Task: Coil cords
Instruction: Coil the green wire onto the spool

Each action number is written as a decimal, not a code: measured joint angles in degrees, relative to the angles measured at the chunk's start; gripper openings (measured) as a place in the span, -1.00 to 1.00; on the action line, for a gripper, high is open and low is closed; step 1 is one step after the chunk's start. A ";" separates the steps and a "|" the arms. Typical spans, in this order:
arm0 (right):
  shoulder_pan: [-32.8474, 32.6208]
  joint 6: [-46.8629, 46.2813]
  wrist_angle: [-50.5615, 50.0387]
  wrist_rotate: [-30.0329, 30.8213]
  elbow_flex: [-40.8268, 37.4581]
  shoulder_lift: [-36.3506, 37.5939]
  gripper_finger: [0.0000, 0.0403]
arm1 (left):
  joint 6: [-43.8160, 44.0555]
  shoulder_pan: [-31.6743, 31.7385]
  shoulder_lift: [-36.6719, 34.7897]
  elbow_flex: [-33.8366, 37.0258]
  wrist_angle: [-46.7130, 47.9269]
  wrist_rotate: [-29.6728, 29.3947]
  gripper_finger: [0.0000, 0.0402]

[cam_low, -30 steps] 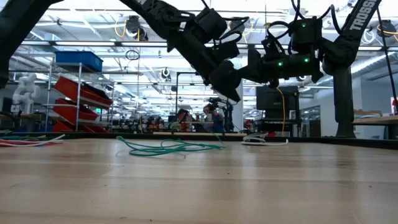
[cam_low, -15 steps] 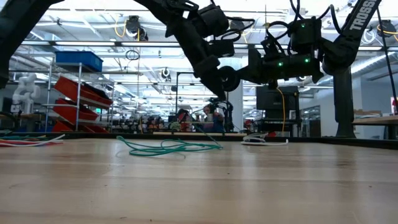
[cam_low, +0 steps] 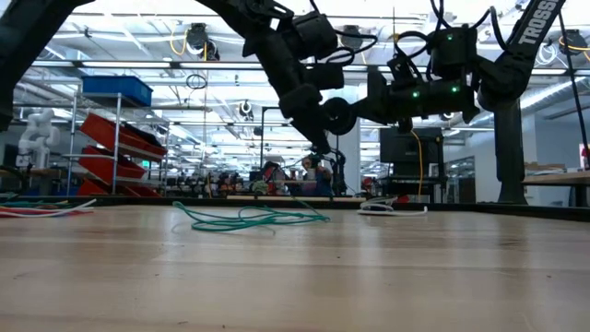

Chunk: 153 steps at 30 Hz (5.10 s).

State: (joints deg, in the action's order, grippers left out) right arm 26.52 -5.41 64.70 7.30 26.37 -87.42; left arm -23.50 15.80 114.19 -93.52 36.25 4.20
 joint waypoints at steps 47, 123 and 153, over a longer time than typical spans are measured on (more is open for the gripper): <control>-0.98 1.26 7.93 -3.16 -1.92 -0.02 -1.00 | 15.13 4.17 -19.08 42.68 -61.33 -5.49 -0.50; -2.53 3.49 12.67 -2.68 -1.92 -0.02 -1.00 | 30.26 1.28 -0.15 47.00 -98.79 -17.85 -0.84; -3.31 4.76 6.63 2.63 0.18 -0.02 -1.00 | 24.61 2.14 -0.15 33.75 -78.69 -14.05 -0.99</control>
State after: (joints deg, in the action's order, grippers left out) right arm 23.21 -0.64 71.33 9.93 26.55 -87.44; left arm 1.11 17.93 114.04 -59.77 -42.44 -9.85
